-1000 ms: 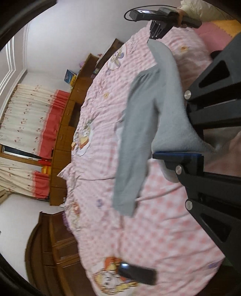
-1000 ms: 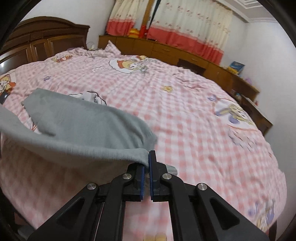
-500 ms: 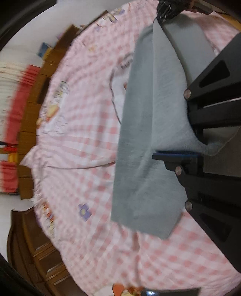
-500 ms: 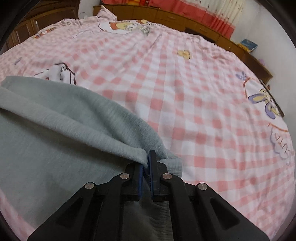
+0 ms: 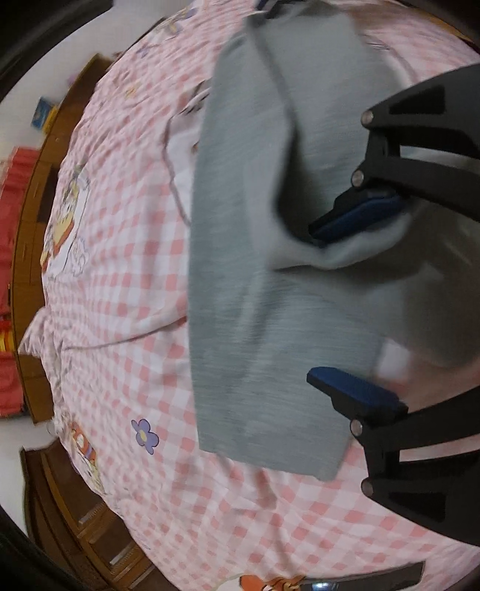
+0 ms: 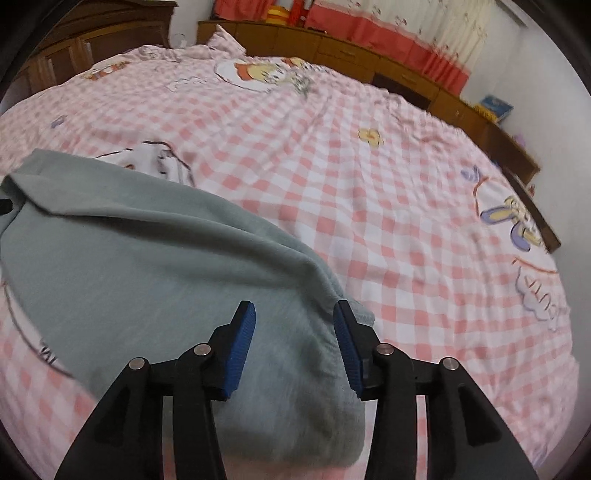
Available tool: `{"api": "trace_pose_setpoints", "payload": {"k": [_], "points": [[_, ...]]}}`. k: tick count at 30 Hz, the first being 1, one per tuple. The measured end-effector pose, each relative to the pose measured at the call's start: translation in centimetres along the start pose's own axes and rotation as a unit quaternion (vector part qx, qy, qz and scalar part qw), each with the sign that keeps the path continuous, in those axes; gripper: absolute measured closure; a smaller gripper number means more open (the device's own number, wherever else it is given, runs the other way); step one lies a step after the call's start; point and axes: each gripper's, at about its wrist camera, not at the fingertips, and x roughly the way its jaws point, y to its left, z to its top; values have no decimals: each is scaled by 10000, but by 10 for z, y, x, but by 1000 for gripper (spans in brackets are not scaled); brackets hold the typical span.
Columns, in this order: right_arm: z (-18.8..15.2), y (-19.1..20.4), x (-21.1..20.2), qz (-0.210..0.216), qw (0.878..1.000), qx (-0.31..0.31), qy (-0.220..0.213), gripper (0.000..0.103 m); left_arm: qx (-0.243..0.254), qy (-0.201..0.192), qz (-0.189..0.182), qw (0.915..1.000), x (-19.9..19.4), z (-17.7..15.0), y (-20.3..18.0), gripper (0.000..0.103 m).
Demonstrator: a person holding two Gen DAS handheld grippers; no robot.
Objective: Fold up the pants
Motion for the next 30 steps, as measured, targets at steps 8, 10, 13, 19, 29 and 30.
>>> {"api": "trace_pose_setpoints", "payload": {"k": [8,10,13,19,29,30], "points": [[-3,34,-15,524,9985,180,-56,58,-192,-281,-607,9976,-52,-41,-7,25],[-3,47,-13,678,9975,180,-16,58,-414,-323,-961,9940,-59,-50,-15,25],[1,66,-10,948,9952,259,37,58,-676,-405,-1127,9905,-60,-58,-28,25],[30,111,-6,1395,9900,-209,-40,58,-1200,-207,-957,9879,-36,-76,-47,25],[77,179,32,1745,9761,-1271,268,58,-1308,-579,-277,9893,-24,-79,-48,65],[78,183,34,1706,9756,-1363,246,58,-1195,-531,-455,9904,-23,-79,-47,82]]}}
